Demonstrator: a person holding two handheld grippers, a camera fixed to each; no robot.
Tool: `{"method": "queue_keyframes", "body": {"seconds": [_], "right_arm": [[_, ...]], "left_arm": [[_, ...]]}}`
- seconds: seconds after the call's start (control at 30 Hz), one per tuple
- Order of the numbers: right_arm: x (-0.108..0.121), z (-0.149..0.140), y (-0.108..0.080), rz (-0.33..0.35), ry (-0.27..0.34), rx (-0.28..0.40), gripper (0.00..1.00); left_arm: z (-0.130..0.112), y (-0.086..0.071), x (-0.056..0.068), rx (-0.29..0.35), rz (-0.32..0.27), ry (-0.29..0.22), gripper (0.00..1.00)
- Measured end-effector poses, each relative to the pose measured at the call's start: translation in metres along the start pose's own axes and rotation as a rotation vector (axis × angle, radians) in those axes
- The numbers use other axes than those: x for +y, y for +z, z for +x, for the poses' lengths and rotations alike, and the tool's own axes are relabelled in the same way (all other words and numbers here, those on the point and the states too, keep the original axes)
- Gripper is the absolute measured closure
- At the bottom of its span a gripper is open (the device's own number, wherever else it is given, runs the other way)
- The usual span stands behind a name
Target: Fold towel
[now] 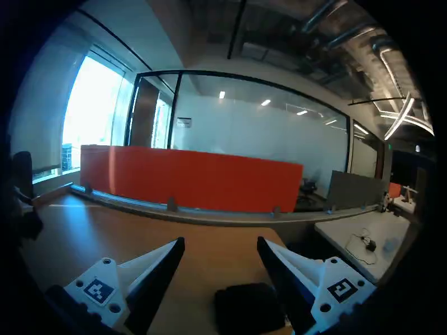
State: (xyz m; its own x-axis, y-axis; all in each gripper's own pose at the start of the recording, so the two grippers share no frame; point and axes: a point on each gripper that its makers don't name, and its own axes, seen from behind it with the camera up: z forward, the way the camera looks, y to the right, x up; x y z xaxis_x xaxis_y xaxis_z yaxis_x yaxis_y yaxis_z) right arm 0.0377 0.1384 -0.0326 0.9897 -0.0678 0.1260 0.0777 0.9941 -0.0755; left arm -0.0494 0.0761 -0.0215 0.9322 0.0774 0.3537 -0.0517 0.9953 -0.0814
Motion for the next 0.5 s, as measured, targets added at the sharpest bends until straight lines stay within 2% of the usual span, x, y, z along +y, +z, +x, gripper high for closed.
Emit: {"method": "queue_keyframes", "body": {"seconds": [0.2, 0.5], "right_arm": [[-0.039, 0.013, 0.003, 0.043, 0.007, 0.013, 0.0], [-0.086, 0.031, 0.008, 0.089, 0.025, 0.041, 0.0]], "left_arm": [[0.025, 0.0, -0.018, 0.081, 0.034, -0.025, 0.22], [0.044, -0.005, -0.04, 0.148, 0.057, -0.06, 0.22]]}}
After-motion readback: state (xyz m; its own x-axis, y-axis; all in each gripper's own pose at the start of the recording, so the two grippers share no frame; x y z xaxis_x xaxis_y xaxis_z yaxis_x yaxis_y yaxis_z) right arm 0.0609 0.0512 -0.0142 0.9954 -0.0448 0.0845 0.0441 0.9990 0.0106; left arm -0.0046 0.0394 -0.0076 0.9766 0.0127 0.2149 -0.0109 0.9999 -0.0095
